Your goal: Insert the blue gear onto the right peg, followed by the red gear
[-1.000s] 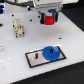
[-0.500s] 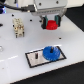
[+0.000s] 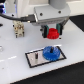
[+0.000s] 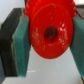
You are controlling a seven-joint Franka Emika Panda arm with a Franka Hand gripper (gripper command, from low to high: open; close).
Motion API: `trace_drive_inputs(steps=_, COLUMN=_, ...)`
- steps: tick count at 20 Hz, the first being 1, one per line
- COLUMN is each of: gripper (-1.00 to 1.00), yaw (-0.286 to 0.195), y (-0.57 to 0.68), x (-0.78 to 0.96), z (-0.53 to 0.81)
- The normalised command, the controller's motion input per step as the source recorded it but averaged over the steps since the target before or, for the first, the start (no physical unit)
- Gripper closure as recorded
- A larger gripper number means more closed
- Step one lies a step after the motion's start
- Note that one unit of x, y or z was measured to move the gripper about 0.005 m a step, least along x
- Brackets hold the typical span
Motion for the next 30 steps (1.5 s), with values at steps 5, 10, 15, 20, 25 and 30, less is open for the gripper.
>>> trace_drive_inputs(steps=5, gripper=1.00, yaw=0.000, y=-0.04, x=0.62, z=0.05)
trace_drive_inputs(steps=10, gripper=1.00, yaw=0.000, y=-0.02, x=0.46, z=0.00)
trace_drive_inputs(steps=15, gripper=1.00, yaw=0.000, y=-0.04, x=0.20, z=-0.02)
trace_drive_inputs(steps=20, gripper=1.00, yaw=0.000, y=0.01, x=0.08, z=0.00)
trace_drive_inputs(steps=25, gripper=1.00, yaw=0.000, y=-0.03, x=0.09, z=0.30)
trace_drive_inputs(steps=30, gripper=1.00, yaw=0.000, y=0.00, x=0.04, z=0.15)
